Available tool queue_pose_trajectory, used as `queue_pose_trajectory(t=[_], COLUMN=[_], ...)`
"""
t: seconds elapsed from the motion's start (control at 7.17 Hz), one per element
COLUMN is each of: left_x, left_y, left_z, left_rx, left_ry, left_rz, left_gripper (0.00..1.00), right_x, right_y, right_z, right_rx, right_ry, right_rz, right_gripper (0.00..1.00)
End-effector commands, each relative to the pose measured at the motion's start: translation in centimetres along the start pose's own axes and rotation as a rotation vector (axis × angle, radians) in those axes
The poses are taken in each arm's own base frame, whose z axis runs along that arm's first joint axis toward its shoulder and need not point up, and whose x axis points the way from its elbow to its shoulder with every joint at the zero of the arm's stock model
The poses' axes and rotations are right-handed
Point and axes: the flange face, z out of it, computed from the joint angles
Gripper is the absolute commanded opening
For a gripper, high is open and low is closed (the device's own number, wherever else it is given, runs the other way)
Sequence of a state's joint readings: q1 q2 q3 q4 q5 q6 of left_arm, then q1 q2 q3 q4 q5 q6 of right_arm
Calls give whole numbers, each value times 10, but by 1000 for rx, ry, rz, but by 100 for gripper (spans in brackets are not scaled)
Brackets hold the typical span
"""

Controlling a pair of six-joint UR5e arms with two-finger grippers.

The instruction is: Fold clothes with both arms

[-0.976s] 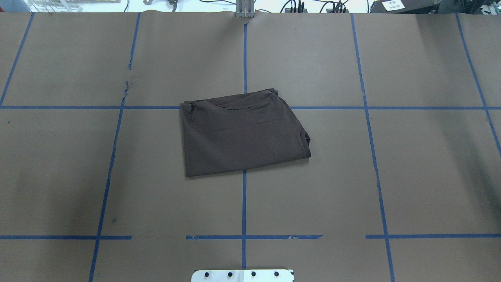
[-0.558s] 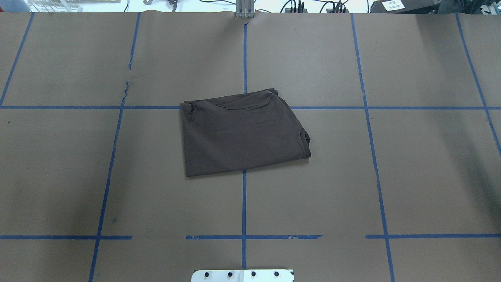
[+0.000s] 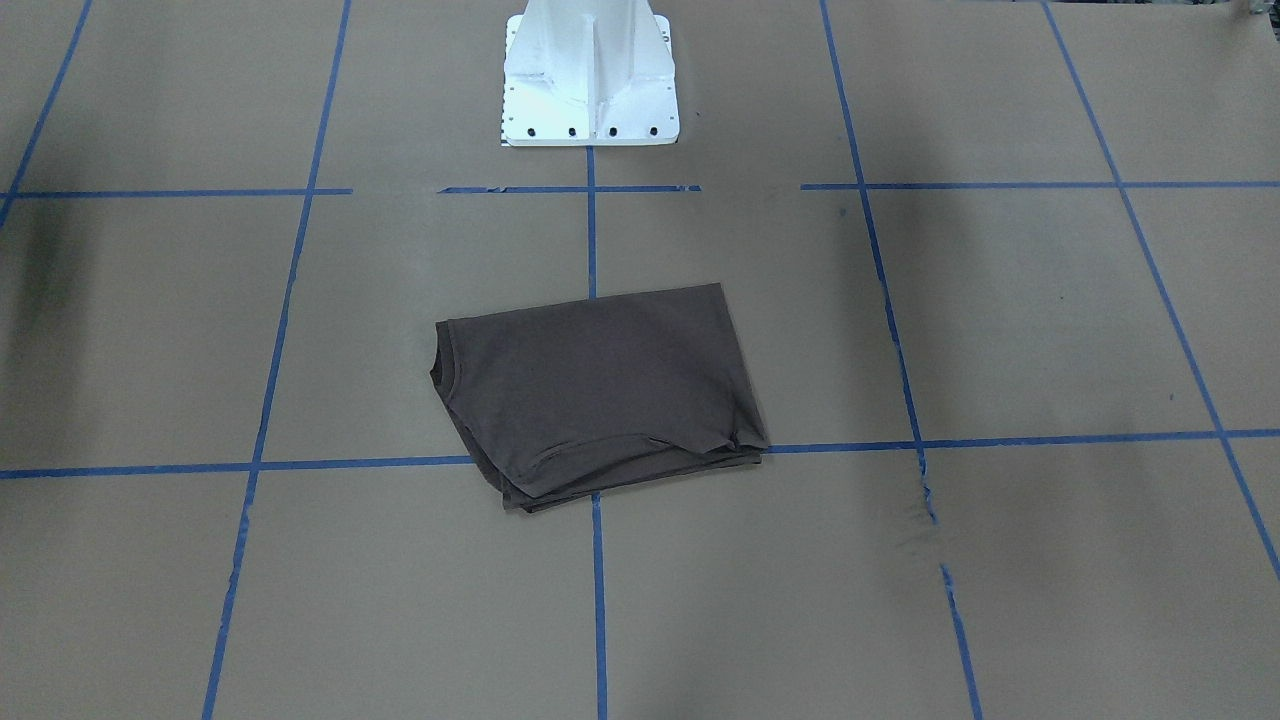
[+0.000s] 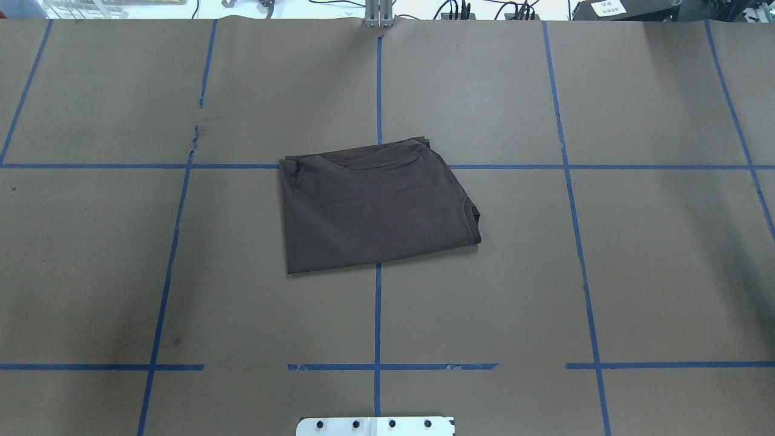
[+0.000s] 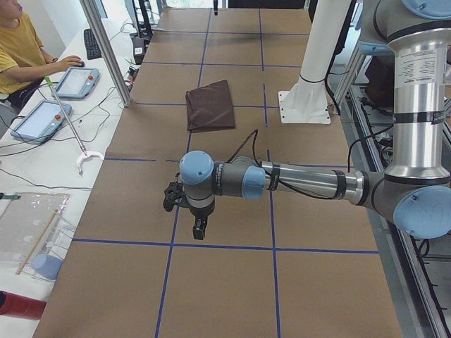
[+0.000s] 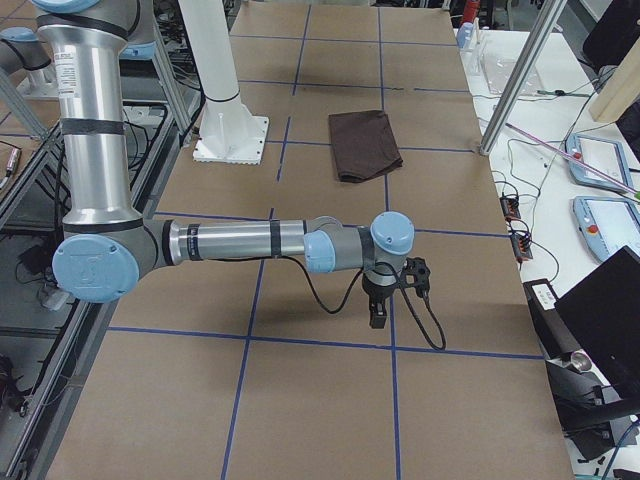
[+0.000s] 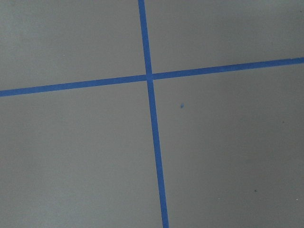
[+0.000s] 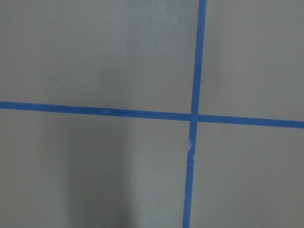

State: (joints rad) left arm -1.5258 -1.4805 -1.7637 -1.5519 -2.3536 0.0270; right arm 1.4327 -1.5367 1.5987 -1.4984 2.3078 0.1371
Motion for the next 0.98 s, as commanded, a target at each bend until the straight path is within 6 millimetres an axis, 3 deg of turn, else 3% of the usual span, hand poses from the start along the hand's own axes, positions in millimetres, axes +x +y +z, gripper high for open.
queue_pose_trajectory(t=[0.0,0.42,0.84], left_x=[4,2,12], left_y=[0,3,1], left_z=[-4,-2,-11], left_rx=[5,0,15], left_ry=[4,-2,7], left_rz=[7,0,14], left_gripper=[100,100,100], right_x=[0,-2,-8], right_y=[1,4,4], right_z=[0,-3,-10], right_rx=[0,6,19], right_ry=[-1,0,-6], right_rz=[-1,-5,-15], right_gripper=[100,100,100])
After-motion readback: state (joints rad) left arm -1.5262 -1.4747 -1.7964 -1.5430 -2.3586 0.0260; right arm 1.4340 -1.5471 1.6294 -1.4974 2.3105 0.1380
